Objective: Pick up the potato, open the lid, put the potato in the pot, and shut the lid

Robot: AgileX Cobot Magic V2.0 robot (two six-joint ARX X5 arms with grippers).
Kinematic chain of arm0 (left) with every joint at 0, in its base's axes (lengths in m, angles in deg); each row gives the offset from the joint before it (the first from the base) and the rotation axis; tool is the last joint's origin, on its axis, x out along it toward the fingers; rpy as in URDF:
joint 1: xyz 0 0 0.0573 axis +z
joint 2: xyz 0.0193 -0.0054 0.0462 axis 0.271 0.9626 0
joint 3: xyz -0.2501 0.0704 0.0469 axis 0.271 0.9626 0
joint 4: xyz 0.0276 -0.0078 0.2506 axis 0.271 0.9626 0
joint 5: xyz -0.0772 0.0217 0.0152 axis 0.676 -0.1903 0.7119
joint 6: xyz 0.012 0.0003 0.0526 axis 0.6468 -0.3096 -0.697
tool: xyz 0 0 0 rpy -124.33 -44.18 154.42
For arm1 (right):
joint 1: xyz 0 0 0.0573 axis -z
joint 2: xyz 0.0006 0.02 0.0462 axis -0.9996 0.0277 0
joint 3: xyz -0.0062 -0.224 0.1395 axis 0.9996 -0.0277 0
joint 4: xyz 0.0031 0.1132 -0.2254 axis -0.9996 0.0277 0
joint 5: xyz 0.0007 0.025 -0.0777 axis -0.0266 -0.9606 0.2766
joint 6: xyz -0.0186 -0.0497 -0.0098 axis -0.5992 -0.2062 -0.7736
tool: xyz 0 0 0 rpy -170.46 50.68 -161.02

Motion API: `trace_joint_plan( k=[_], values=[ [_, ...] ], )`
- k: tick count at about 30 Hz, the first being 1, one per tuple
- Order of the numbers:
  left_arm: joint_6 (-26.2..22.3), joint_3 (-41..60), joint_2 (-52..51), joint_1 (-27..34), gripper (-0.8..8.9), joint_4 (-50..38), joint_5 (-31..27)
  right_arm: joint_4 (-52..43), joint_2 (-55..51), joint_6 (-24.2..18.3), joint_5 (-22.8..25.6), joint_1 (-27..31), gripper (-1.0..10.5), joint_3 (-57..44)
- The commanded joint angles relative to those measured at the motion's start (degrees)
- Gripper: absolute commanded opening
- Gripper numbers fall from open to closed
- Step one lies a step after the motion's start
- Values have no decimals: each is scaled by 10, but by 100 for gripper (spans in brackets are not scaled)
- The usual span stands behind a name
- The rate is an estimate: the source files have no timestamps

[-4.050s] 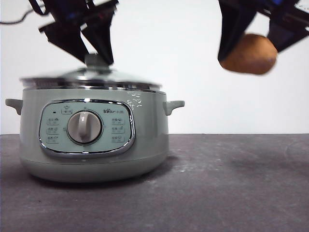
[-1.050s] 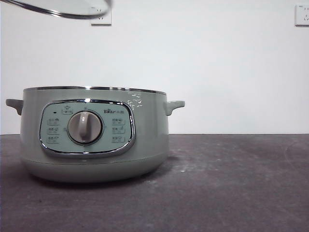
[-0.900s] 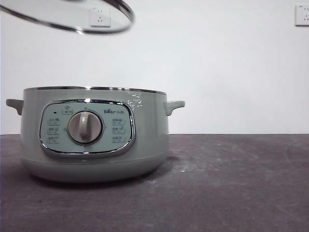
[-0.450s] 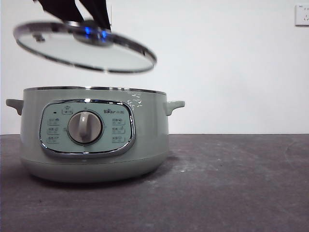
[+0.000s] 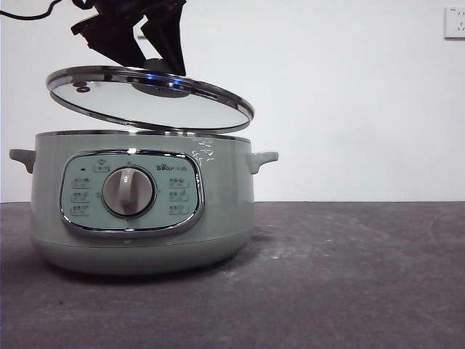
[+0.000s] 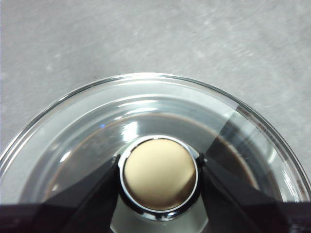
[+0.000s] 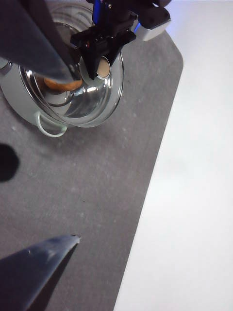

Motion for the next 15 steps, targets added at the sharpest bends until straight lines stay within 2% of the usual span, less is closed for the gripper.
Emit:
trace_joint_plan(
  k=[1, 15],
  values=[
    [7, -5, 8, -3, -9, -18, 1, -3, 1, 5, 2, 0, 531, 0],
    [13, -4, 21, -5, -9, 31, -14, -4, 1, 5, 2, 0, 531, 0]
  ],
)
